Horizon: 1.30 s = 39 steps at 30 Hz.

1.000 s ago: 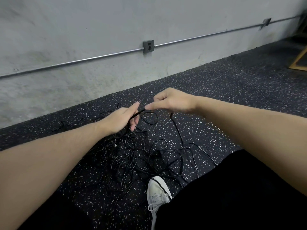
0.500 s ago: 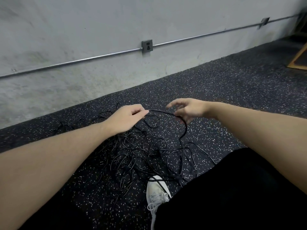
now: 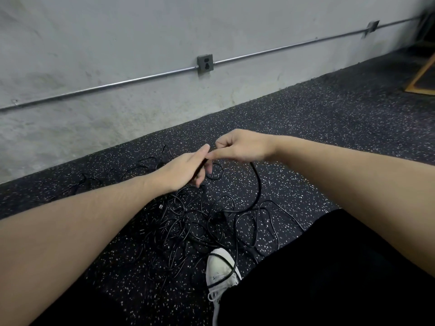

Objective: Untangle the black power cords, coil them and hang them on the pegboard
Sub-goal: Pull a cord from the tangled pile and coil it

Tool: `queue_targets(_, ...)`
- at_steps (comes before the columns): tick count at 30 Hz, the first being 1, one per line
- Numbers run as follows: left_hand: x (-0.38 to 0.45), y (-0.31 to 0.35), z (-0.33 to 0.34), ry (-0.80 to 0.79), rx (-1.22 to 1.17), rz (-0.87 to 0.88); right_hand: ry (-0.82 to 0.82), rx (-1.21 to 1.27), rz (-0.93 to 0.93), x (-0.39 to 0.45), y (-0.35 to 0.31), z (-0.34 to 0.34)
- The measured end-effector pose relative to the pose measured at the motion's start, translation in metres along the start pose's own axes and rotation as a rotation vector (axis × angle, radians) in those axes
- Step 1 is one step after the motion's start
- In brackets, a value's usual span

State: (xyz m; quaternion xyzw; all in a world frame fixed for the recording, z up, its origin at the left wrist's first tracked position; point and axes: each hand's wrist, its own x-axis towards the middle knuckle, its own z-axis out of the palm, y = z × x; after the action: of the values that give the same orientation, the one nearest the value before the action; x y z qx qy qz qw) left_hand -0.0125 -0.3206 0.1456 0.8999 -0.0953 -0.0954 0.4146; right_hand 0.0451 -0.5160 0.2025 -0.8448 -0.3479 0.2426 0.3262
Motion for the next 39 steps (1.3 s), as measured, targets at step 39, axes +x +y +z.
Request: queue_targets(39, -0.002, -0.020, -0.019, 0.120, 0.068, -0.096, 0.248, 0.315, 0.038, -0.013, 0.022, -0.017)
